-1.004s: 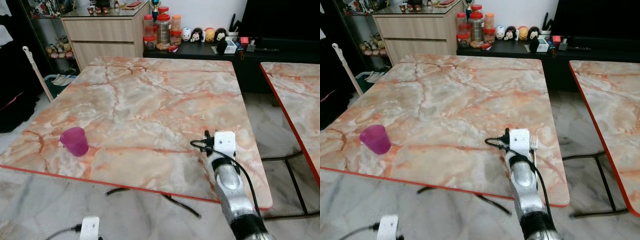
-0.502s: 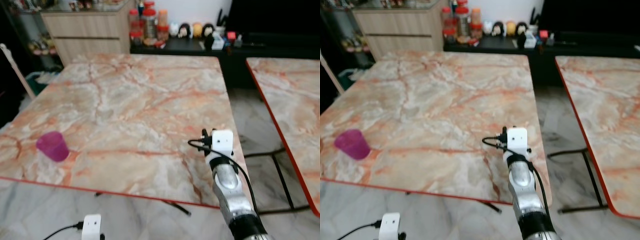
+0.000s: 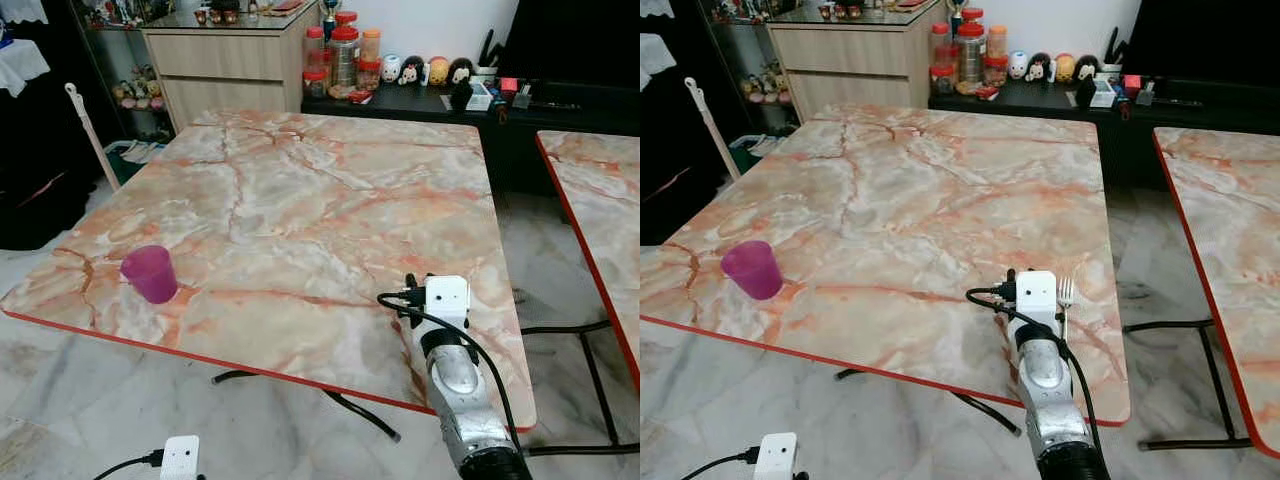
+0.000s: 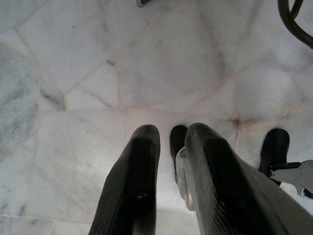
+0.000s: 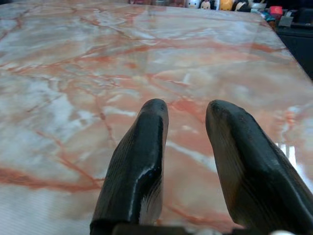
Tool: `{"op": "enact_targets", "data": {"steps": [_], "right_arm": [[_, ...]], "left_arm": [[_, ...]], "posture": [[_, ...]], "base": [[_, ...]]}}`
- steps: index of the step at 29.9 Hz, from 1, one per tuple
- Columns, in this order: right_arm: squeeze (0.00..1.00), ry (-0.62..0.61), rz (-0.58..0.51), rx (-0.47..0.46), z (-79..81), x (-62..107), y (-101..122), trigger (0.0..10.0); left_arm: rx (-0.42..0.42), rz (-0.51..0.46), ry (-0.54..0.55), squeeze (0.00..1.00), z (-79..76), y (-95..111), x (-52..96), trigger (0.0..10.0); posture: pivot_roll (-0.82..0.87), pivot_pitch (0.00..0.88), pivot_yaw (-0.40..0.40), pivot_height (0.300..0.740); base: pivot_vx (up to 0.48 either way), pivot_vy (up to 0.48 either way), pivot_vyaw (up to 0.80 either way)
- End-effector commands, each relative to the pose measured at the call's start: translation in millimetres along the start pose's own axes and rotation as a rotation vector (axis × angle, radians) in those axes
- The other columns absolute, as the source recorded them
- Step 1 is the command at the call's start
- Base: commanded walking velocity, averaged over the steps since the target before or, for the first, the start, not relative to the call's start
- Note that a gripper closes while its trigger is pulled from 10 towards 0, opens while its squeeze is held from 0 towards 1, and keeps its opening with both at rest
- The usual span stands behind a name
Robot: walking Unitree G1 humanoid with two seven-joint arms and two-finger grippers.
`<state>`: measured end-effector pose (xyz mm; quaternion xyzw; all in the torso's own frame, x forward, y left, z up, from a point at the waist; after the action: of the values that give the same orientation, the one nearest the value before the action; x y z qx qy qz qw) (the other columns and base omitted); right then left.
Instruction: Setting the table
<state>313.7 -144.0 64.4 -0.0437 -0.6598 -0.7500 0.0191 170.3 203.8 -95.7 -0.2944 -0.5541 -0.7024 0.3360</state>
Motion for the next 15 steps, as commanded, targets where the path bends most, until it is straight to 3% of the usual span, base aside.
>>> {"op": "enact_targets", "data": {"steps": [1, 6, 15], "right_arm": [[0.0, 0.01, -0.008, -0.005, 0.9, 0.2, 4.3, 10.0], [0.0, 0.037, -0.019, -0.016, 6.1, 1.3, 5.5, 10.0], [0.0, 0.056, 0.006, -0.006, 10.0, 1.5, 4.8, 10.0]], "left_arm": [[-0.004, 0.002, -0.004, 0.0, -0.4, -1.1, 0.2, 10.0], [0.002, 0.004, -0.001, 0.0, -0.4, -2.0, 0.5, 10.0], [0.006, 0.007, 0.005, 0.0, -0.2, -2.3, 0.5, 10.0]], "posture": [[-0.03, 0.0, 0.018, 0.732], [-0.03, 0.0, 0.016, 0.732], [-0.03, 0.0, 0.012, 0.732]], "base": [[0.0, -0.33, 0.0], [0.0, -0.334, 0.0], [0.0, 0.0, 0.0]]}}
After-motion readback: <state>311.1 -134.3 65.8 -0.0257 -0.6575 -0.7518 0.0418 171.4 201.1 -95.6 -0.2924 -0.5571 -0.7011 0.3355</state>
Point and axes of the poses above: a point about 5 cm out from each wrist's last joint towards the gripper, its own x axis pointing back from the gripper into the wrist, its own y axis along the axis of the wrist's last joint, z = x × y, the point moved 1 cm from there along -x, pointing out of the wrist towards the gripper, and after that the axes turned 12 degrees about -x, right-handed, at the moved point
